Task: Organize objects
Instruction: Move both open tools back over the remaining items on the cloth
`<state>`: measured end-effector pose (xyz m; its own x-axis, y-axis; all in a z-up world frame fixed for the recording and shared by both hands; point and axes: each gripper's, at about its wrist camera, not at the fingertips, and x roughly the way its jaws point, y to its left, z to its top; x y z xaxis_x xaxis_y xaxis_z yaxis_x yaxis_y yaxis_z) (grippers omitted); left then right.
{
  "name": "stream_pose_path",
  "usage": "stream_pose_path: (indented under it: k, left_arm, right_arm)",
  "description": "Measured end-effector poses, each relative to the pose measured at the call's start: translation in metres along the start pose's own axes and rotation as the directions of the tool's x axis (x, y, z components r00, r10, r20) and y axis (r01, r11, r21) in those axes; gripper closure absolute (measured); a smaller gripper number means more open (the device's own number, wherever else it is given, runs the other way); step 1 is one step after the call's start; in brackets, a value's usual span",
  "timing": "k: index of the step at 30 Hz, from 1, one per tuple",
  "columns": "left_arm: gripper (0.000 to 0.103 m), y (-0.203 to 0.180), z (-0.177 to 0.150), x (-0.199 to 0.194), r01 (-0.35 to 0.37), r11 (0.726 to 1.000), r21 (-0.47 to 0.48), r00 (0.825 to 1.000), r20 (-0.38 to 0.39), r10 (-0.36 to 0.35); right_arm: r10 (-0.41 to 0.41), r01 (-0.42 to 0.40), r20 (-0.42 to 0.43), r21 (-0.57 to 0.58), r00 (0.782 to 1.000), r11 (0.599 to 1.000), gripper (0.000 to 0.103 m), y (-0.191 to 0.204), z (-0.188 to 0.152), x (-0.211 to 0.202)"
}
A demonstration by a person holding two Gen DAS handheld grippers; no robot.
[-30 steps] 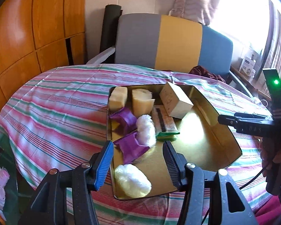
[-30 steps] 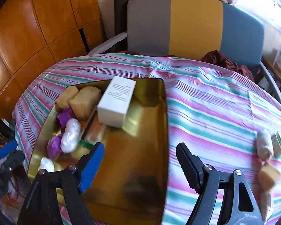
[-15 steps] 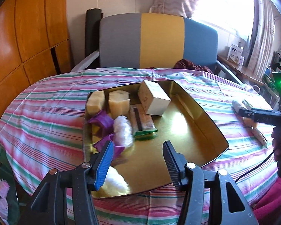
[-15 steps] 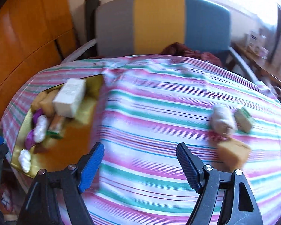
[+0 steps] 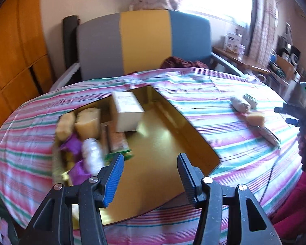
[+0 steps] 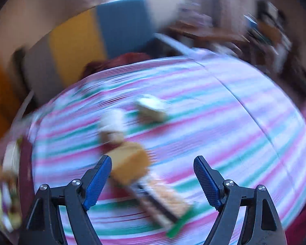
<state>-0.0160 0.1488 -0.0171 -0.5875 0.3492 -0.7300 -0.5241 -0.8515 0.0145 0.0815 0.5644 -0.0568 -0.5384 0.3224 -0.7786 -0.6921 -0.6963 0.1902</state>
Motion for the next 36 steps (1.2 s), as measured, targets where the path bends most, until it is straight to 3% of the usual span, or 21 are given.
stream_pose_path:
  k: [3,7,12,20,27,33,36]
  left_arm:
    - [0.048,-0.022,0.007,0.008,0.046,0.998,0.033,0.999,-0.013,-0.046]
    - [0.048,-0.049,0.014,0.02,0.089,0.994,0.061,0.996,-0.034,-0.087]
    - [0.048,-0.075,0.023,0.035,0.131,0.987,0.094,0.99,-0.061,-0.126]
    - [0.048,-0.108,0.037,0.06,0.228,0.971,0.072,0.967,-0.131,-0.217]
    - [0.048,-0.122,0.034,0.07,0.273,0.959,0.069,0.95,-0.173,-0.258]
    - [0.048,-0.119,0.033,0.074,0.277,0.959,0.06,0.948,-0.18,-0.262]
    - [0.048,-0.117,0.032,0.077,0.275,0.96,0.05,0.947,-0.185,-0.262]
  right_arm:
    - [0.019,-0.02,0.006,0.156,1.0,0.988,0.02,-0.031,0.007,0.001]
    - [0.037,-0.03,-0.027,0.213,0.999,0.977,0.02,-0.044,0.008,0.008]
    - [0.04,-0.026,-0.067,0.202,0.997,0.979,0.02,-0.039,0.005,0.017]
    - [0.075,-0.056,-0.081,0.217,0.994,0.975,0.02,-0.04,0.001,0.017]
    - [0.232,-0.206,-0.072,0.261,0.97,0.943,0.016,-0.028,0.005,0.029]
    - [0.24,-0.218,-0.094,0.199,0.966,0.956,0.015,-0.007,0.017,0.051]
    - [0.274,-0.253,-0.123,0.161,0.954,0.954,0.014,0.005,0.019,0.067]
